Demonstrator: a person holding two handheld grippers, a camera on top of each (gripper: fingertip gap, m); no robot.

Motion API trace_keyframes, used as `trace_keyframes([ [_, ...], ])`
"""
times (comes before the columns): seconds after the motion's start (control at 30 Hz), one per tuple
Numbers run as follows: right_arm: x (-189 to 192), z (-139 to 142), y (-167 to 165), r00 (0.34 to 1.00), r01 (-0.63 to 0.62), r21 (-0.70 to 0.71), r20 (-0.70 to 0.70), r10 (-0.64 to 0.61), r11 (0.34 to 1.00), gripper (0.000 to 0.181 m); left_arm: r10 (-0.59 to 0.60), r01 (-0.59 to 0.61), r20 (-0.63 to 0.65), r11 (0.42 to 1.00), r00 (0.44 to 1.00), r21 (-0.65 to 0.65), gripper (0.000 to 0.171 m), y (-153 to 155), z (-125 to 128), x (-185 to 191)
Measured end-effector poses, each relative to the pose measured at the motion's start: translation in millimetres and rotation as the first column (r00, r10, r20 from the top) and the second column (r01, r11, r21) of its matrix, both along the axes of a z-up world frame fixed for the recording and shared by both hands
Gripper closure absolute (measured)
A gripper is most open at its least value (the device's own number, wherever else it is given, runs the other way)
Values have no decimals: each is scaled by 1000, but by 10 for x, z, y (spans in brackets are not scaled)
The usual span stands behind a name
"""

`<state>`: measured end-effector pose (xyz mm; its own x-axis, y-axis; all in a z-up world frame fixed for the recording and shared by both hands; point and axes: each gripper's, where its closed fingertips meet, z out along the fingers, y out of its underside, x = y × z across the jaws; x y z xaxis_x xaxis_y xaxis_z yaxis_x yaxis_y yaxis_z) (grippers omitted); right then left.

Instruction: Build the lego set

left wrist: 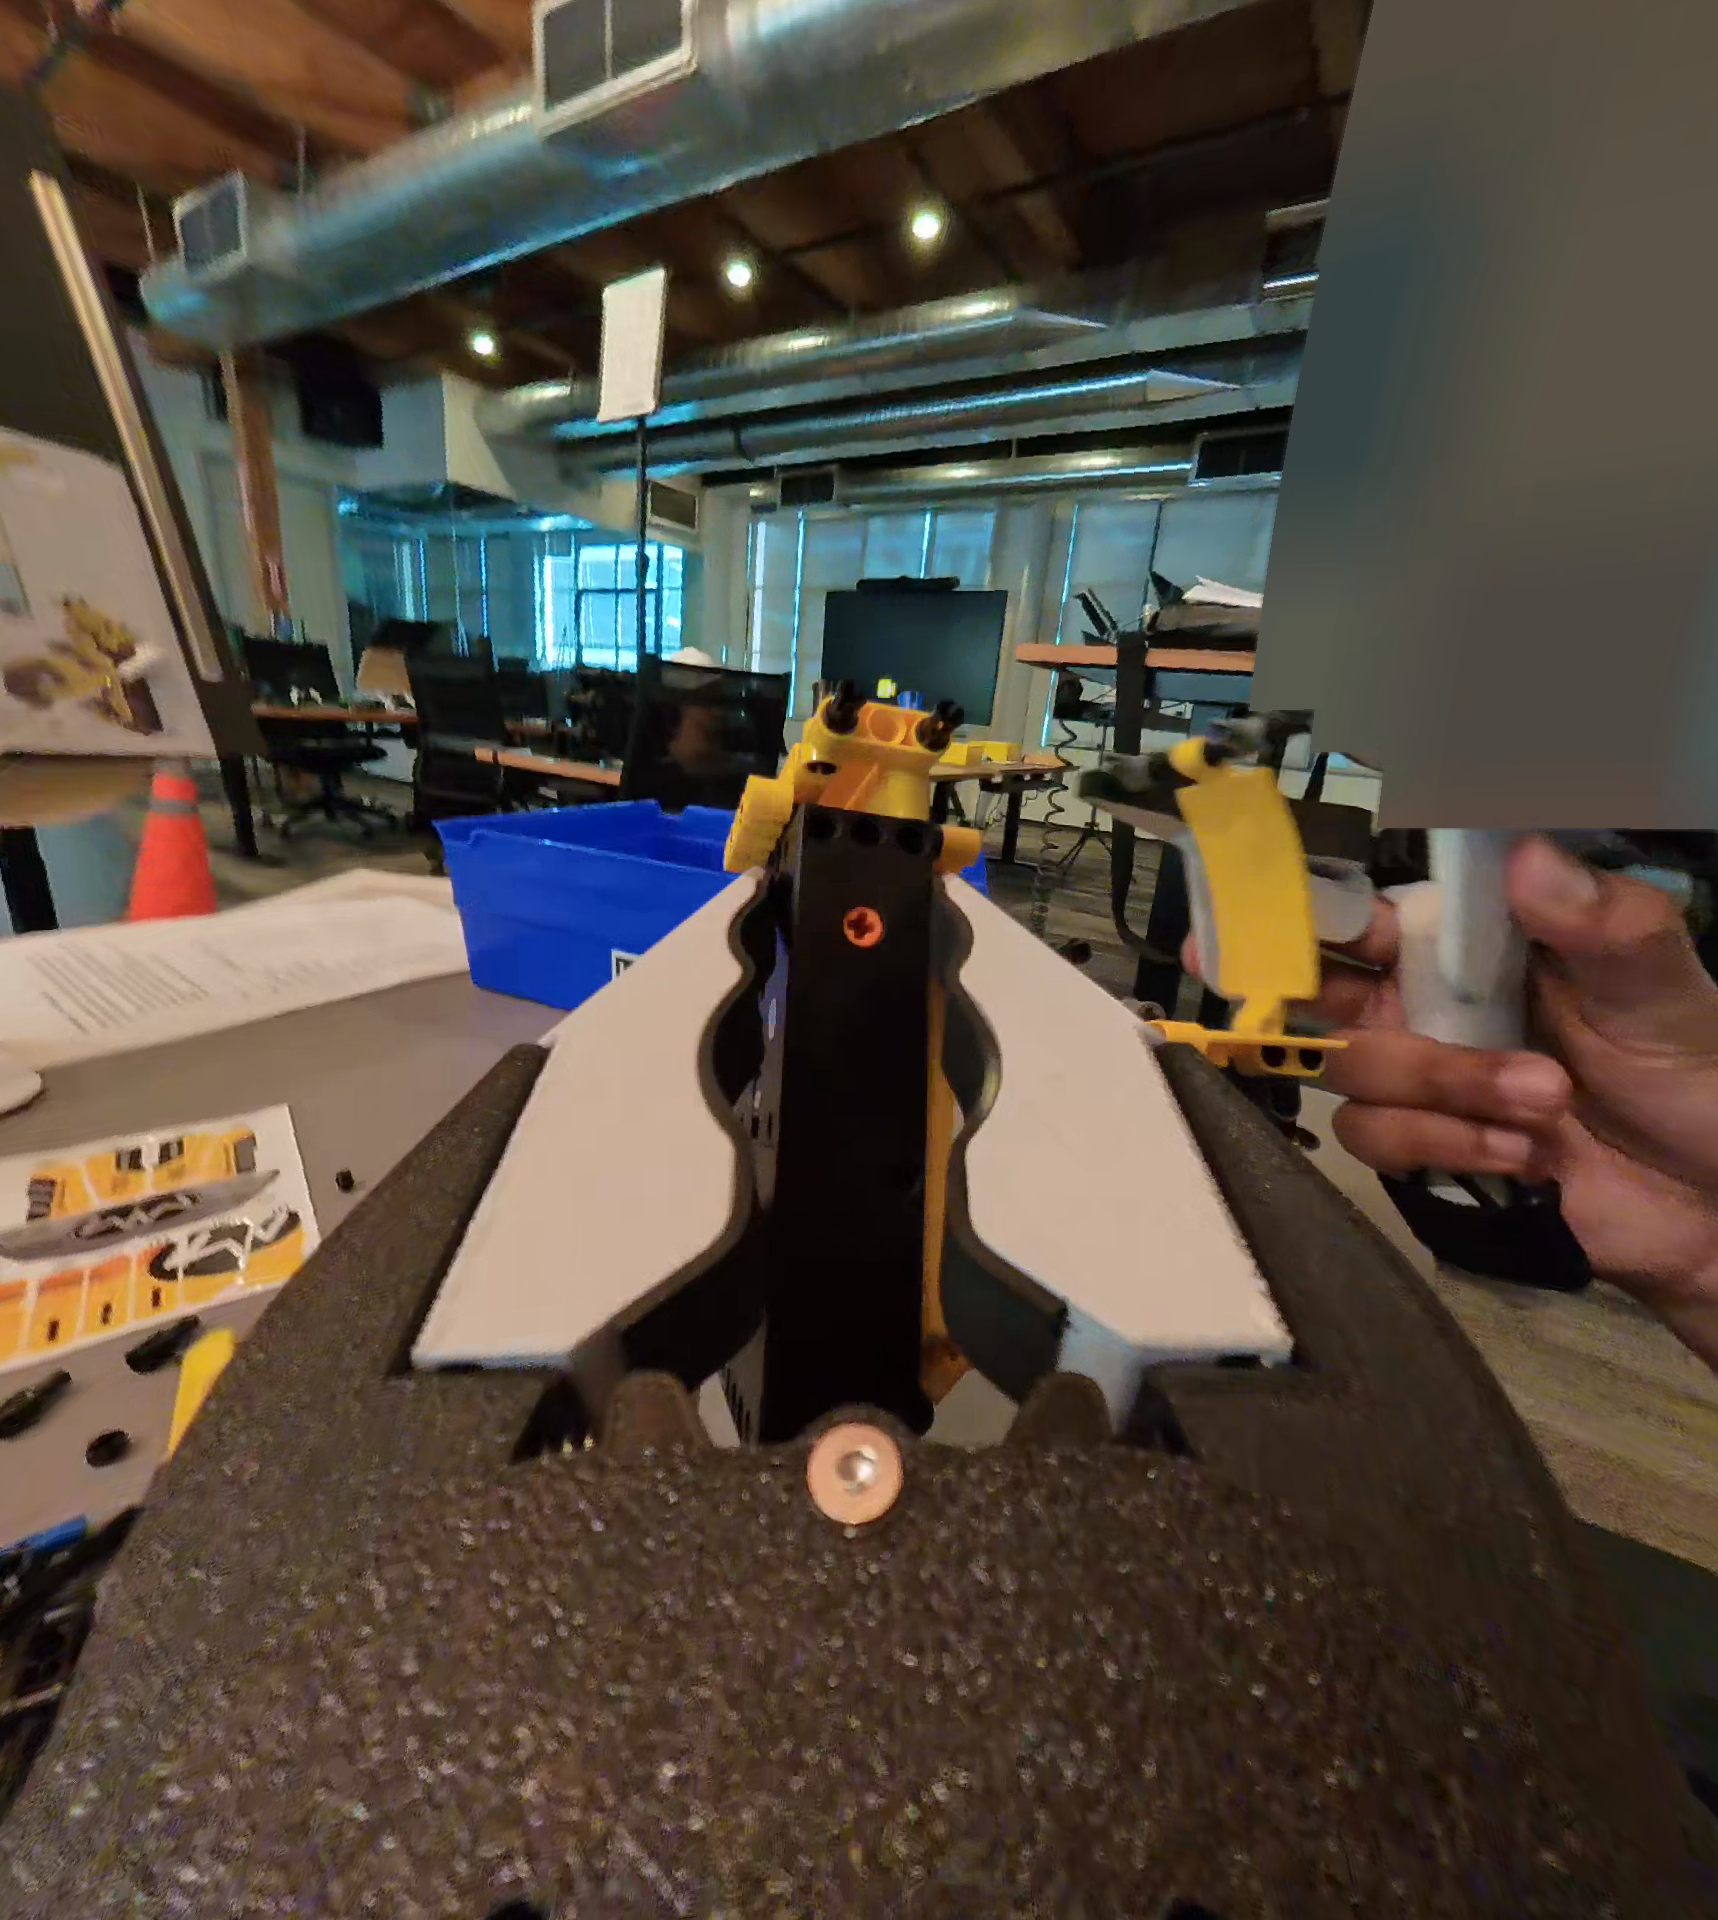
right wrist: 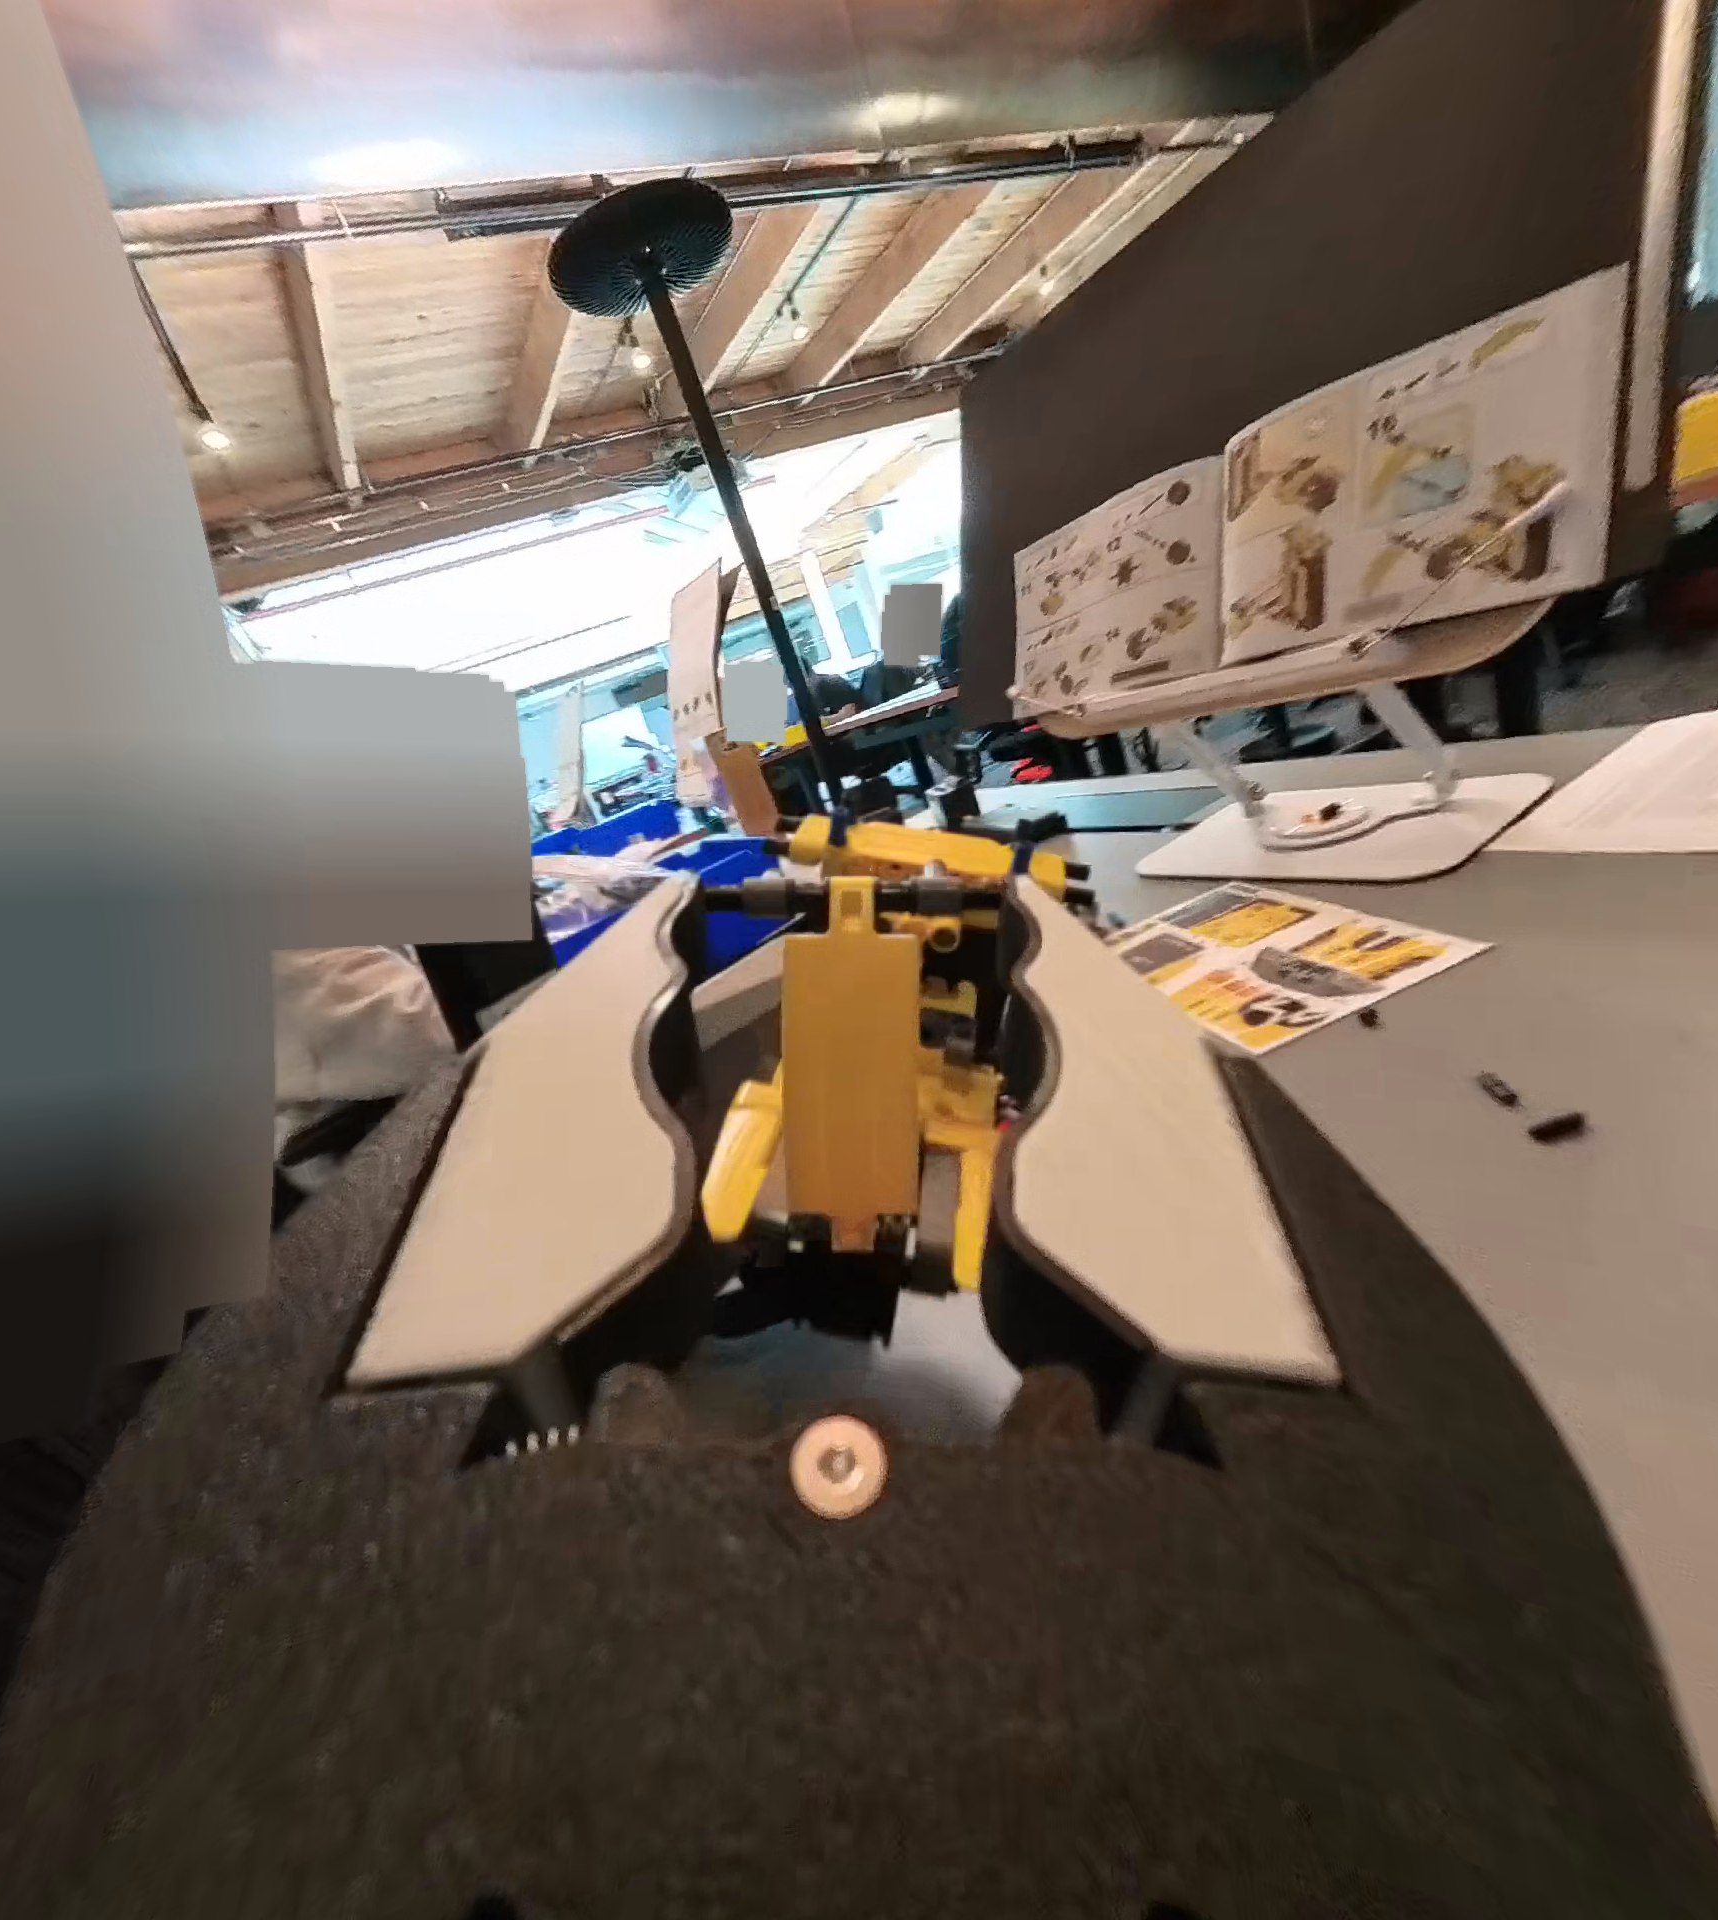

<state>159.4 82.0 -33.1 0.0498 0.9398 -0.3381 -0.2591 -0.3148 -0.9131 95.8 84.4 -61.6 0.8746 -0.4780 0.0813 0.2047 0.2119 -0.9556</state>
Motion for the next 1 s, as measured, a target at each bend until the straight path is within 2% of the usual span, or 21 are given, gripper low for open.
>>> trace_keyframes([
  [0.27,-297,-162,99,994,-38,-162,96,54,986,126,-16,18,-59,999,998,41,144,-94,-9,88],
  [0.47,-295,-269,121,993,-44,-231,101,69,972,126,8,3,-133,996,991,84,144,-118,-18,191],
  [0.57,-265,-244,133,996,-43,-238,70,62,970,126,9,0,-128,998,992,68,144,-89,-38,194],
  [0.77,-308,-341,136,994,-26,-236,98,50,971,126,5,1,-127,999,992,48,143,-58,-78,209],
  [1.0,-252,-495,131,970,-56,-235,218,108,970,125,1,2,-181,1000,984,15,144,-17,-171,266],
])
